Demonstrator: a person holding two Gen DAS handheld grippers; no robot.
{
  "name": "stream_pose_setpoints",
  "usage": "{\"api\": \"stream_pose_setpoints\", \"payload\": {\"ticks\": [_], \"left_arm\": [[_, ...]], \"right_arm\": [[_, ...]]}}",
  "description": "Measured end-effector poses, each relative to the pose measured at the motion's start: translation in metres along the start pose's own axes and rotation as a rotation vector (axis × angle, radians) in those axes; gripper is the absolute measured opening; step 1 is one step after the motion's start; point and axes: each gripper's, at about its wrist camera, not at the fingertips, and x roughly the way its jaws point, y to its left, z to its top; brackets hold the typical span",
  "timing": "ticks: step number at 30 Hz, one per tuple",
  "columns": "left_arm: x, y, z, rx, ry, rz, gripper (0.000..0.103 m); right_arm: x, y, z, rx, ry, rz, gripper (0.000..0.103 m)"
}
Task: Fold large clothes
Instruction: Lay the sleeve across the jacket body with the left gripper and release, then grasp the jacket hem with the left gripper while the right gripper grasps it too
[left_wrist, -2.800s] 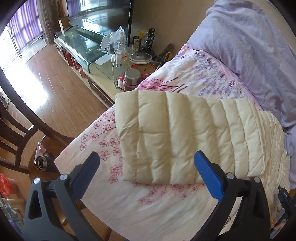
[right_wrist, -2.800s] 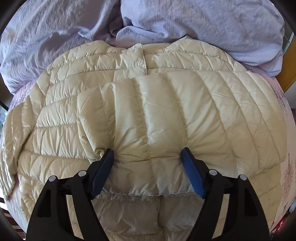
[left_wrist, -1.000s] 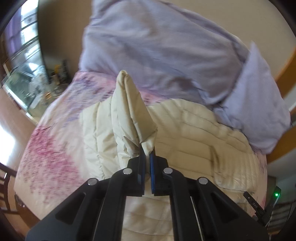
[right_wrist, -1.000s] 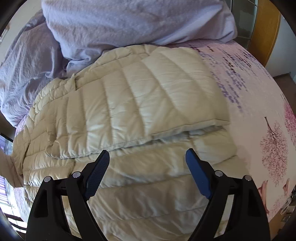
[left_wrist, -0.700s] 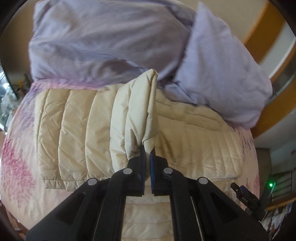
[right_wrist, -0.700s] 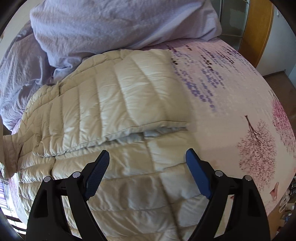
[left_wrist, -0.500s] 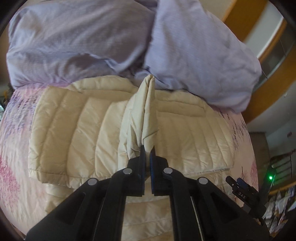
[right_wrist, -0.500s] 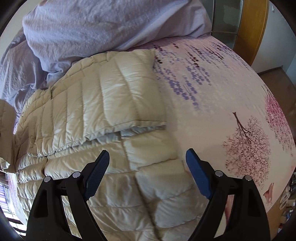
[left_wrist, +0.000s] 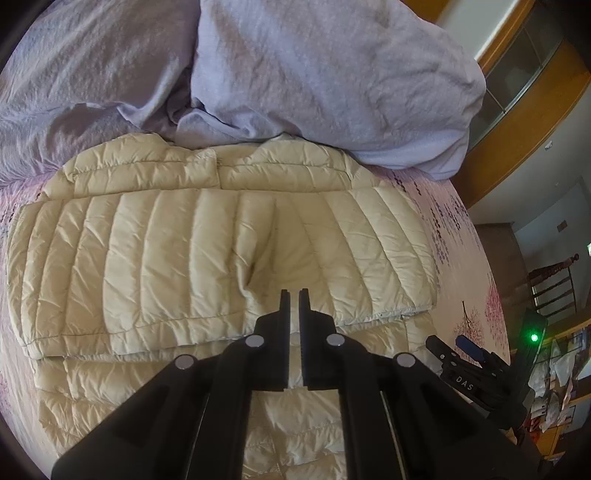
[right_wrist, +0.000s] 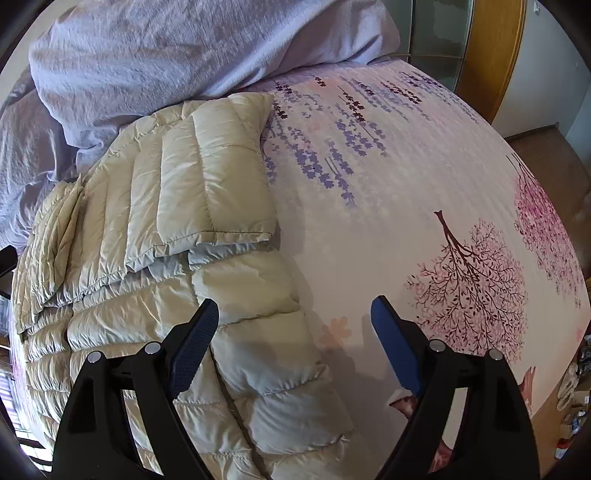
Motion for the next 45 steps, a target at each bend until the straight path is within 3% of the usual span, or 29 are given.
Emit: {"api": "stream_pose_setpoints", "payload": {"ticks": [3, 6, 8, 15, 26, 36, 45], "left_arm": [[0.002, 0.001, -0.003, 0.004, 0.0, 0.025, 0.007], [-0.001, 0.015, -0.007, -0.012, 0.001, 0.051, 0.018], [-0.005, 0.028, -0.01, -0.027, -0.001, 0.073, 0.029], [-0.022, 0.091, -0.027, -0.087, 0.004, 0.186, 0.044], [-0.062, 0.195, -0.096, -0.174, 0.026, 0.357, 0.062], [-0.088, 0.235, -0.169, -0.206, 0.082, 0.33, 0.066], [-0.098, 0.243, -0.219, -0.236, 0.134, 0.252, 0.066]], "right_arm": [[-0.002, 0.0, -0.001, -0.013, -0.004, 0.001, 0.086], [-0.003, 0.002, -0.001, -0.019, -0.007, 0.007, 0.086], [-0.004, 0.005, -0.001, -0.022, -0.007, 0.014, 0.086], [-0.001, 0.026, -0.008, -0.059, 0.025, 0.034, 0.086], [-0.01, 0.033, -0.029, -0.118, 0.071, 0.036, 0.086], [-0.02, 0.005, -0.055, -0.123, 0.163, 0.019, 0.086], [-0.029, -0.022, -0.085, -0.12, 0.266, 0.098, 0.086]]}}
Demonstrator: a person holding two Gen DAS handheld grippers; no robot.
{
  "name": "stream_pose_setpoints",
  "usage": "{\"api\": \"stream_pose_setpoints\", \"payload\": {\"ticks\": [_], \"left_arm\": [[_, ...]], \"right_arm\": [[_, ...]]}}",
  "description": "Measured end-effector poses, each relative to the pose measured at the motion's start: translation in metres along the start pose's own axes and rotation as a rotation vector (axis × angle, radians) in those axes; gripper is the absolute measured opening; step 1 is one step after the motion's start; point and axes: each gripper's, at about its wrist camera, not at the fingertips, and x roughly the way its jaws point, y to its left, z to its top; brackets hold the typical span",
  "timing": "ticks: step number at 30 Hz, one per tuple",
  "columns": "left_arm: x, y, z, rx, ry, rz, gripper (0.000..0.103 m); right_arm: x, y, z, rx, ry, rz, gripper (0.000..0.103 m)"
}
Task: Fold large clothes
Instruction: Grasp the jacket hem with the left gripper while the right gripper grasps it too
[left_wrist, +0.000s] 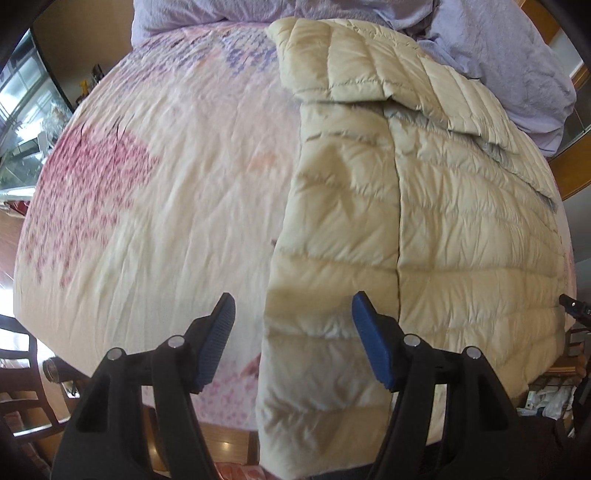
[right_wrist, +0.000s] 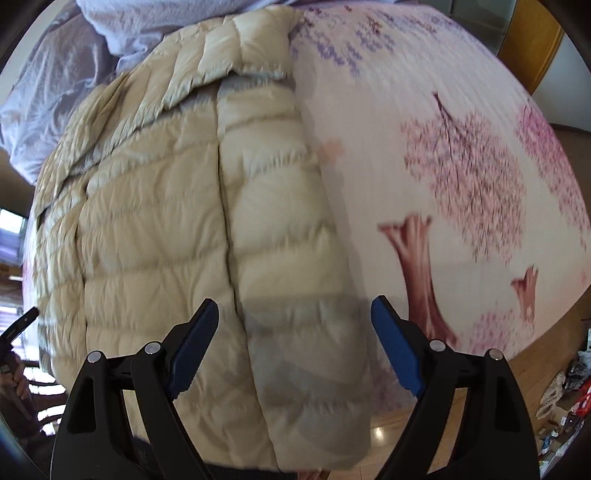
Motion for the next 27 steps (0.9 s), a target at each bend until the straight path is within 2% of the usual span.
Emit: {"api": "stream_pose_setpoints", "payload": {"ticks": [6, 7, 13, 17, 21, 24, 26, 27], "left_arm": [[-0.002, 0.01, -0.02, -0.025, 0.03, -0.038, 0.065], [-0.002, 0.01, -0.023, -0.028, 0.034, -0.044, 0.065], [-0.004, 0.005, -0.039, -0.041, 0.055, -0.081, 0.057], [-0.002, 0.0, -0.051, -0.04, 0.068, -0.091, 0.052], [-0.004, -0.001, -0.058, -0.051, 0.069, -0.103, 0.049], [-0.005, -0.001, -0.061, -0.061, 0.072, -0.121, 0.039], [-0.008, 0.002, -0.063, -0.067, 0.069, -0.132, 0.026], [-0.01, 0.001, -0.063, -0.065, 0.062, -0.132, 0.023]], "right_arm": [[0.001, -0.007, -0.02, -0.015, 0.058, 0.039, 0.083], [0.001, -0.008, -0.023, -0.017, 0.068, 0.046, 0.079], [-0.003, -0.017, -0.037, -0.022, 0.077, 0.082, 0.066], [-0.008, -0.034, -0.05, -0.006, 0.077, 0.12, 0.053], [-0.013, -0.049, -0.061, -0.003, 0.082, 0.144, 0.044], [-0.013, -0.048, -0.064, -0.005, 0.084, 0.167, 0.029], [-0.014, -0.044, -0.064, -0.01, 0.08, 0.189, 0.017], [-0.015, -0.039, -0.061, -0.017, 0.074, 0.194, 0.014]]}}
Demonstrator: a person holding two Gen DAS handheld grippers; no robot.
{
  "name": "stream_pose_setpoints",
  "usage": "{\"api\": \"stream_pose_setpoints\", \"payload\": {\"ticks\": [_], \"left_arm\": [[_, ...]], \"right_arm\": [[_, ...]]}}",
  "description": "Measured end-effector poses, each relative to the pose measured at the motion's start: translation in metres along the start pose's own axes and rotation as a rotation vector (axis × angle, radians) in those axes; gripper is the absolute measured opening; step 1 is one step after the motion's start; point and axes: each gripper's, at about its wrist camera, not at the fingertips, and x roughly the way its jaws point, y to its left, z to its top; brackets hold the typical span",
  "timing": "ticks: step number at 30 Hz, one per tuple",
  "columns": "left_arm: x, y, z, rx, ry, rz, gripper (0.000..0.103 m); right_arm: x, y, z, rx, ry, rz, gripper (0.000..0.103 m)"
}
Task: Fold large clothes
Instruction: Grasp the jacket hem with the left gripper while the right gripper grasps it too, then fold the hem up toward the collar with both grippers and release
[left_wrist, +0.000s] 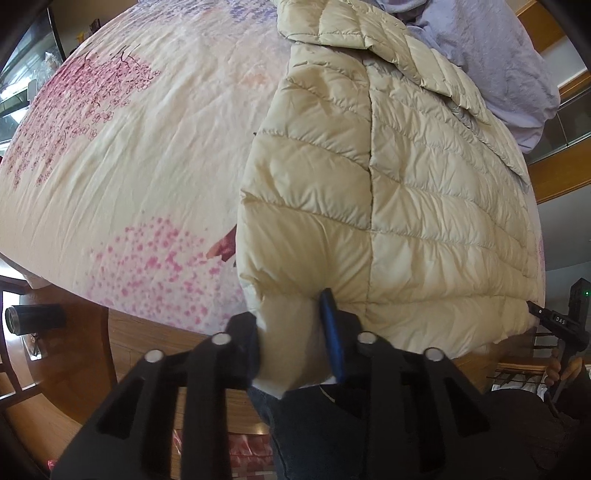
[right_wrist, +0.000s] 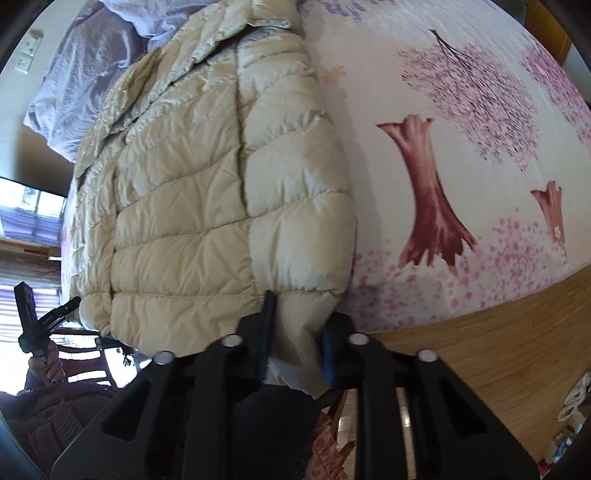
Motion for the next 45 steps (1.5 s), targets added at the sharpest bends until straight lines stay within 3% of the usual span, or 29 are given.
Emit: {"api": "stream_pose_setpoints", "payload": {"ticks": [2, 8, 19, 33, 45], "left_arm": [[-0.004, -0.004, 0.002, 0.007, -0.012, 0.0, 0.013], [-0.031, -0.01, 0.012, 0.015, -0.09, 0.011, 0.006], [-0.072, -0.037, 0.065, 0.077, -0.235, 0.049, 0.006], [-0.067, -0.057, 0.132, 0.12, -0.294, 0.132, 0.006], [-0.066, -0.074, 0.215, 0.12, -0.388, 0.162, 0.005]], "right_arm": [[-0.005, 0.004, 0.001, -0.017, -0.021, 0.006, 0.009], [-0.029, 0.008, 0.01, -0.029, -0.11, 0.034, 0.007], [-0.06, 0.038, 0.058, -0.101, -0.258, 0.045, 0.006], [-0.059, 0.053, 0.121, -0.132, -0.317, 0.007, 0.006], [-0.053, 0.067, 0.199, -0.119, -0.4, -0.002, 0.006]]}}
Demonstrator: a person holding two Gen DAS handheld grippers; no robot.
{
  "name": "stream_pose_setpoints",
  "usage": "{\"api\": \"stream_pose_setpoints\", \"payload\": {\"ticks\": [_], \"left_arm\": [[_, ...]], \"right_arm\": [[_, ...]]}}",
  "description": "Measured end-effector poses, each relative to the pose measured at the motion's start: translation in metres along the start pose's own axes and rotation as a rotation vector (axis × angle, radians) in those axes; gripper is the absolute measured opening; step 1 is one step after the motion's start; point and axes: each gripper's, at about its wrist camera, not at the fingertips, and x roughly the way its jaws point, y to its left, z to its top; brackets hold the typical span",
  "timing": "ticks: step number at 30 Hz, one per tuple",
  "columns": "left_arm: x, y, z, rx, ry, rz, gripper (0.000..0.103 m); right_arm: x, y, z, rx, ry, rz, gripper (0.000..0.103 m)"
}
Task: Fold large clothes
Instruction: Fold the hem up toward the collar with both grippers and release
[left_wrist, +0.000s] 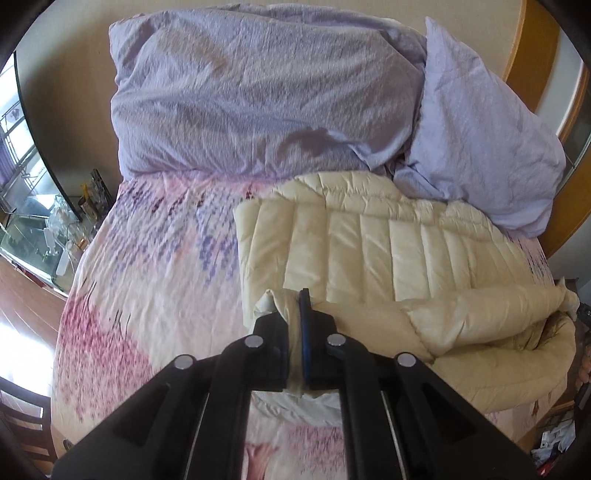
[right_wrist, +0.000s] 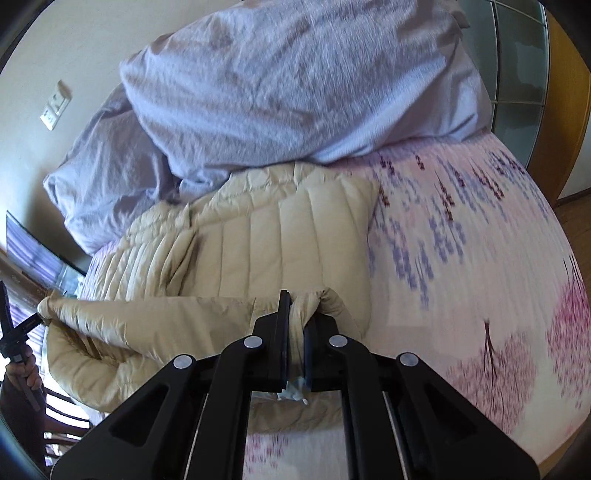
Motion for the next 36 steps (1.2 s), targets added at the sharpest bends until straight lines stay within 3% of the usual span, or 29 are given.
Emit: {"api": "stream_pose_setpoints", "payload": {"ticks": [17, 30, 33, 35, 36], "left_arm": [[0.071, -0.006, 0.083, -0.058, 0.01, 0.05, 0.005], [0.146, 0.001, 0.123, -0.125, 0.102, 0.065, 0.009], [0.161, 0.002, 0.128, -0.14, 0.122, 0.059, 0.012], [0.165, 0.0, 0.13, -0.142, 0.125, 0.055, 0.018], [0.166, -0.001, 0.131, -0.141, 0.124, 0.052, 0.02]], "right_arm": [[0.069, 0.002, 0.083, 0.059, -0.018, -0.061, 0.006], [0.138, -0.007, 0.125, 0.144, 0.027, -0.081, 0.009], [0.148, -0.009, 0.129, 0.168, 0.044, -0.074, 0.024], [0.151, -0.011, 0.131, 0.183, 0.043, -0.059, 0.049], [0.15, -0.011, 0.131, 0.185, 0.037, -0.056, 0.057]]}}
